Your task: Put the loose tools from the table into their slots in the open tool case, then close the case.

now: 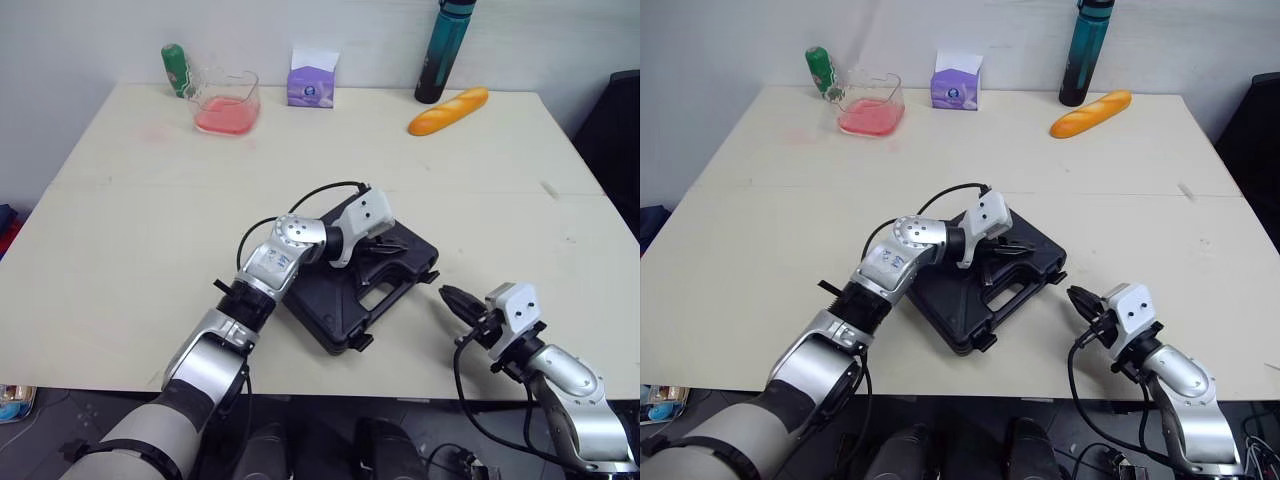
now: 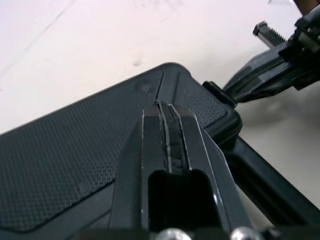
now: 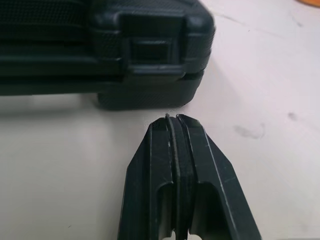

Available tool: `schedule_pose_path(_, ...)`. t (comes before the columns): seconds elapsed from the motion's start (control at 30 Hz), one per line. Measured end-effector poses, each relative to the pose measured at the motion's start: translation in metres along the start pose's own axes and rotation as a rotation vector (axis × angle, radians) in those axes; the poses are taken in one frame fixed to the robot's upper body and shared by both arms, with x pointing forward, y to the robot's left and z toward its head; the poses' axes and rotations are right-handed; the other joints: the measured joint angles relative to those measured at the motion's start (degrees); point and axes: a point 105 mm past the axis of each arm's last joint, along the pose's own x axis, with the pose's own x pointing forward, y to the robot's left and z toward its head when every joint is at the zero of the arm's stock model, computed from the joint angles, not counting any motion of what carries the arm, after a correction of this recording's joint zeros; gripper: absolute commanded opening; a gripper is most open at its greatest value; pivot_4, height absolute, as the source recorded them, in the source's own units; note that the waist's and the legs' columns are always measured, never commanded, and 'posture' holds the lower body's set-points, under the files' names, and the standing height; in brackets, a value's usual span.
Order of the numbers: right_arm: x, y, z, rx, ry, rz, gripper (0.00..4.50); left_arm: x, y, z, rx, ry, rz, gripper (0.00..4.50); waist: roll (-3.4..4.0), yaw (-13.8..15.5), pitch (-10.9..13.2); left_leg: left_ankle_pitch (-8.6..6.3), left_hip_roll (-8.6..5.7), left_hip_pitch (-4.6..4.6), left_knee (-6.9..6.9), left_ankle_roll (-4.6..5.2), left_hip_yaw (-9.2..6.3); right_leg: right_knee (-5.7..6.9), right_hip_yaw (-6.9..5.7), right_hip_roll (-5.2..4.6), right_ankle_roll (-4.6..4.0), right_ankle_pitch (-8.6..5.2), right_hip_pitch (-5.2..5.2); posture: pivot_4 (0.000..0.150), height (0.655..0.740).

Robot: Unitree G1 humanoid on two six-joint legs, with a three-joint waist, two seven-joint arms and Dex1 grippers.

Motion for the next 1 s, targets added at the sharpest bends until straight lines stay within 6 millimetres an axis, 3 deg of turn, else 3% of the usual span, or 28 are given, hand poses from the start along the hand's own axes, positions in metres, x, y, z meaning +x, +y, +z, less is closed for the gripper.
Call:
schedule_pose_path(0.3, 0.003, 0.0, -0.002, 0.012, 0.022, 0.004, 0.01, 0.006, -0.01, -0.016, 0.106, 0.084, -0.069, 0.02, -0.08, -0.04, -0.69, -0.05, 0.14, 0.22, -0.01, 0.06, -0.04, -0.24, -0.01, -0.02, -0.03, -0.02, 0.21, 0.15, 0.74)
schedule_pose_path(0.47, 0.007, -0.001, 0.002, 0.006, 0.019, 0.007, 0.01, 0.006, -0.011, -0.024, 0.088, 0.103, -0.071, 0.02, -0.19, -0.1, -1.11, -0.37, 0.32, 0.85, -0.05, 0.24, -0.18, -0.46, -0.15, -0.03, -0.12, -0.07, 0.95, 0.15, 0.74)
schedule_pose_path(1.0, 0.026, -0.001, 0.005, -0.025, 0.041, 0.036, 0.01, 0.006, -0.01, -0.026, 0.069, 0.112, -0.061, 0.02, -0.24, -0.13, -1.35, -0.61, 0.42, 1.0, -0.06, 0.36, -0.13, -0.46, -0.13, -0.07, -0.19, -0.11, 1.04, 0.15, 0.74)
